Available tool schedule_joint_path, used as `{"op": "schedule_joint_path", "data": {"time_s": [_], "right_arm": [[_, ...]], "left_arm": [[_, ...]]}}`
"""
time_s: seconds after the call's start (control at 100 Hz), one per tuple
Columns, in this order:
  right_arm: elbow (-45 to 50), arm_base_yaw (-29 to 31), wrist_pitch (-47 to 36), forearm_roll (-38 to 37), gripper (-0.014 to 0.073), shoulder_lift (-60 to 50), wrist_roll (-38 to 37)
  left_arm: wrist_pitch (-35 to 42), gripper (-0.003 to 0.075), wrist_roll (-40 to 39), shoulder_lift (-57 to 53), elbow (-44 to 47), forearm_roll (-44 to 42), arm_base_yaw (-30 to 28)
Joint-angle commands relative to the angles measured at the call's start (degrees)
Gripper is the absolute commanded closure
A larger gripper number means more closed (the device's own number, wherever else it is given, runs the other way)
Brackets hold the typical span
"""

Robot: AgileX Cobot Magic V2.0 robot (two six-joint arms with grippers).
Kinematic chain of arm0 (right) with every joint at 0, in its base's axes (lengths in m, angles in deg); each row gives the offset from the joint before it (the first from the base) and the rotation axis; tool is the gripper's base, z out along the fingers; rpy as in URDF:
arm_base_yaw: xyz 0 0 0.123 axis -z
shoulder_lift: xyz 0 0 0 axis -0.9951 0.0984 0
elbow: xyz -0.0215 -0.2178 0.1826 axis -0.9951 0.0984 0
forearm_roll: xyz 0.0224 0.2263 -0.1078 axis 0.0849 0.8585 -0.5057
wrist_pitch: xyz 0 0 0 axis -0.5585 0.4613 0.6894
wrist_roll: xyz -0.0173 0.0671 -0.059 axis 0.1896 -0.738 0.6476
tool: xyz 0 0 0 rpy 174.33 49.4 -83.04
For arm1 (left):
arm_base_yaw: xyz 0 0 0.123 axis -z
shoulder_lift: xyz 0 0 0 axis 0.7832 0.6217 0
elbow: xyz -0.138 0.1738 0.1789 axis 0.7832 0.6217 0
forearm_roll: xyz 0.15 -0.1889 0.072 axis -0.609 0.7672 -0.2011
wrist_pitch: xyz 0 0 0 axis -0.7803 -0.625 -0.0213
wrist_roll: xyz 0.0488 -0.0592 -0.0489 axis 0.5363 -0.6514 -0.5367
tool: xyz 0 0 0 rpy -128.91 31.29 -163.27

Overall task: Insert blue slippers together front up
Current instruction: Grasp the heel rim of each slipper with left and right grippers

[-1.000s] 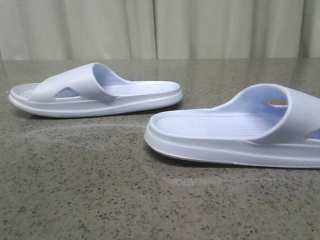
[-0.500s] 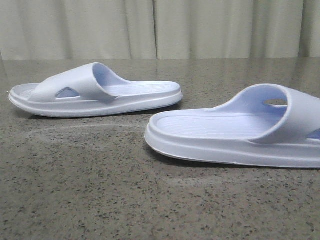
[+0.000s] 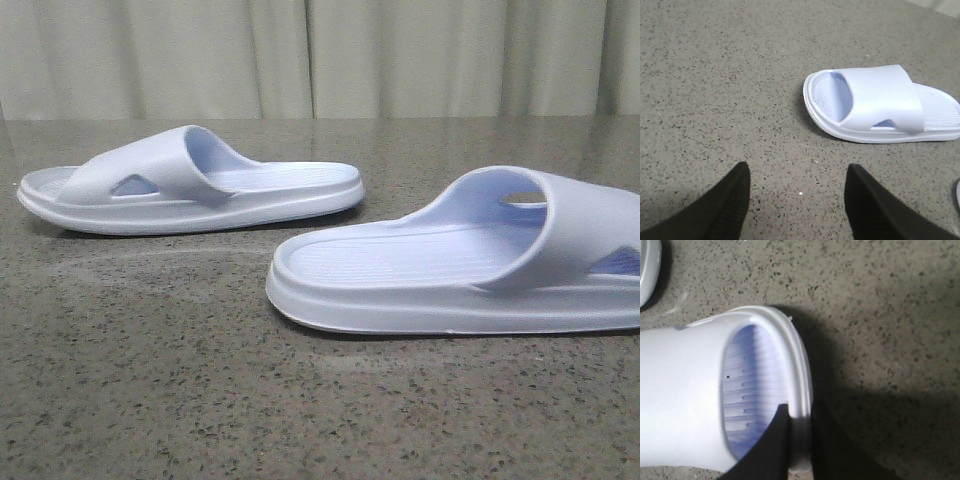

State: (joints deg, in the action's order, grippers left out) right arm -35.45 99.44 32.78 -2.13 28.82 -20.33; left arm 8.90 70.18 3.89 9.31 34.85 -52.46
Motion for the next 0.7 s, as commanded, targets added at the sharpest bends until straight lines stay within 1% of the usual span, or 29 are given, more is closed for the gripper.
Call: {"op": "schedule_joint_path", "data": {"time_s": [0.0, 0.07, 0.14, 0.22, 0.36, 0.49, 0.61, 0.69], "right_arm": [[-1.8, 0.3, 0.6, 2.0, 0.0696, -0.3, 1.3], [-1.8, 0.3, -0.1, 2.0, 0.0696, -0.4, 1.3], [-1.8, 0.3, -0.7, 2.0, 0.0696, -0.7, 1.3], [-1.8, 0.3, -0.8, 2.0, 0.0696, -0.7, 1.3], [-1.8, 0.3, -0.9, 2.0, 0.0696, -0.7, 1.3], [-1.8, 0.3, -1.2, 2.0, 0.0696, -0.7, 1.3], [-1.8, 0.3, -1.2, 2.0, 0.0696, -0.7, 1.3], [-1.8, 0.3, -1.2, 2.0, 0.0696, -0.7, 1.3]], "left_arm": [[3.3, 0.0347, 0.1, 2.0, -2.2, 2.2, 0.4], [4.0, 0.0347, 0.1, 3.8, -2.5, 3.3, 0.4], [4.6, 0.0347, 1.0, 6.3, -3.1, 6.1, 0.4], [4.9, 0.0347, 5.0, 10.0, -4.4, 12.4, 0.4], [4.4, 0.0347, 11.4, 17.3, -7.4, 20.3, 0.4], [1.7, 0.0347, 16.5, 24.4, -10.5, 25.5, 0.3], [-2.2, 0.0347, 24.4, 31.3, -12.5, 35.7, -0.4], [-3.8, 0.0347, 27.5, 35.3, -13.3, 39.3, -1.1]]}}
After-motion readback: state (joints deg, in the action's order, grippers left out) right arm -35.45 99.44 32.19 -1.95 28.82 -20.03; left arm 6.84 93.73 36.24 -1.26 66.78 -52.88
